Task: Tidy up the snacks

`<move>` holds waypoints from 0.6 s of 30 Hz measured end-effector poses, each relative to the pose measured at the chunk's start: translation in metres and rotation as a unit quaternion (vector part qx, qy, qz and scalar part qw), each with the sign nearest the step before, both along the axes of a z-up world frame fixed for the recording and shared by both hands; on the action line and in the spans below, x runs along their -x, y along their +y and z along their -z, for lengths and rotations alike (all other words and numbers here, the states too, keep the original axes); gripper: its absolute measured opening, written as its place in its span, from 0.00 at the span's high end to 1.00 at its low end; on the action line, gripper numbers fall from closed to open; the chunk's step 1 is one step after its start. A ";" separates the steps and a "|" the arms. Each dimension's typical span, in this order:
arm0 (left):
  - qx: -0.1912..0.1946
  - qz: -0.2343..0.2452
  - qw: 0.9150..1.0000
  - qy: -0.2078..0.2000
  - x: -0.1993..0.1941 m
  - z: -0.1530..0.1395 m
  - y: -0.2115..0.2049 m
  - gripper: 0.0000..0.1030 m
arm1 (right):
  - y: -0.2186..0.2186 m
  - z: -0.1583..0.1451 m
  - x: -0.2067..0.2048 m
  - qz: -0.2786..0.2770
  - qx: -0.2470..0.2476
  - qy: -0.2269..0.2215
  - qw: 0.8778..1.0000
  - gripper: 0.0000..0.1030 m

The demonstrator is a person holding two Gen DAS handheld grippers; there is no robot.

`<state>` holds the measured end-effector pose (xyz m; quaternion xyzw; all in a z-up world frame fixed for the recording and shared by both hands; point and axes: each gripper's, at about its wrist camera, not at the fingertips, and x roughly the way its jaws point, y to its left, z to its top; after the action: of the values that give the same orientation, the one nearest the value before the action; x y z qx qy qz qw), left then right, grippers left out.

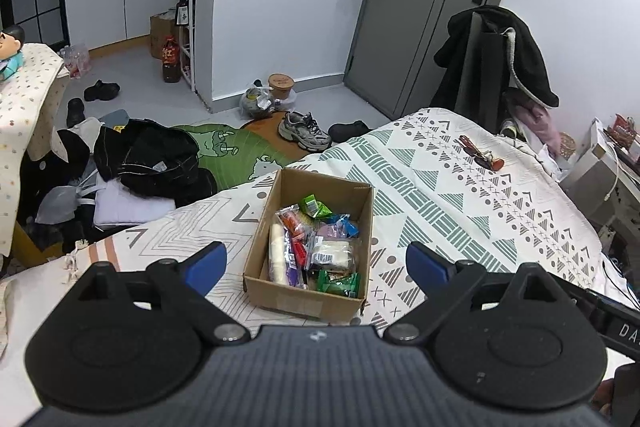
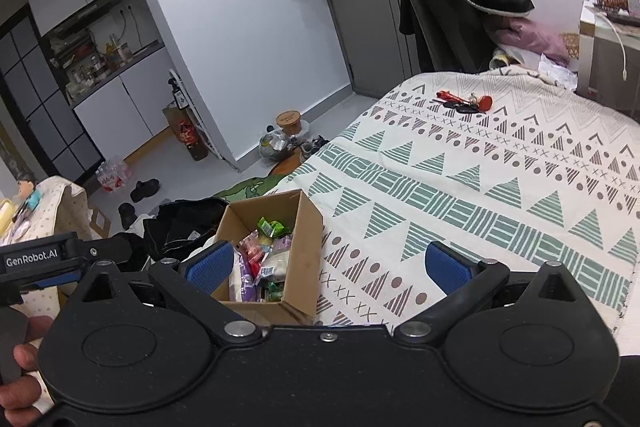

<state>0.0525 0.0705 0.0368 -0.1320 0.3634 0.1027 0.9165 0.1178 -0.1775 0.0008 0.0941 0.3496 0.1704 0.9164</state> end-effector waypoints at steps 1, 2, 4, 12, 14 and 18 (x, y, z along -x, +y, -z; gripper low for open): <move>-0.001 0.001 1.000 -0.001 0.003 -0.002 0.001 0.07 | 0.001 -0.002 0.004 -0.002 0.002 -0.003 1.000 0.00; -0.001 0.003 1.000 -0.002 0.006 -0.002 0.002 0.07 | 0.001 -0.004 0.006 -0.004 0.004 -0.006 1.000 0.00; -0.003 0.003 1.000 -0.001 0.013 -0.004 0.005 0.07 | 0.002 -0.007 0.010 -0.006 0.007 -0.010 1.000 0.00; -0.008 0.015 1.000 -0.001 0.031 -0.009 0.012 0.07 | 0.006 -0.013 0.028 -0.019 0.031 -0.012 0.999 0.00; -0.012 0.021 1.000 0.000 0.036 -0.010 0.012 0.07 | 0.006 -0.014 0.031 -0.019 0.030 -0.008 0.999 0.00; -0.017 0.030 0.999 0.006 0.043 -0.011 0.014 0.07 | 0.006 -0.012 0.036 -0.018 0.037 -0.003 0.999 0.00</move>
<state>0.0096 0.0847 0.0481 -0.1046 0.3710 0.0824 0.9190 0.0815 -0.1714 0.0128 0.0529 0.3543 0.1739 0.9173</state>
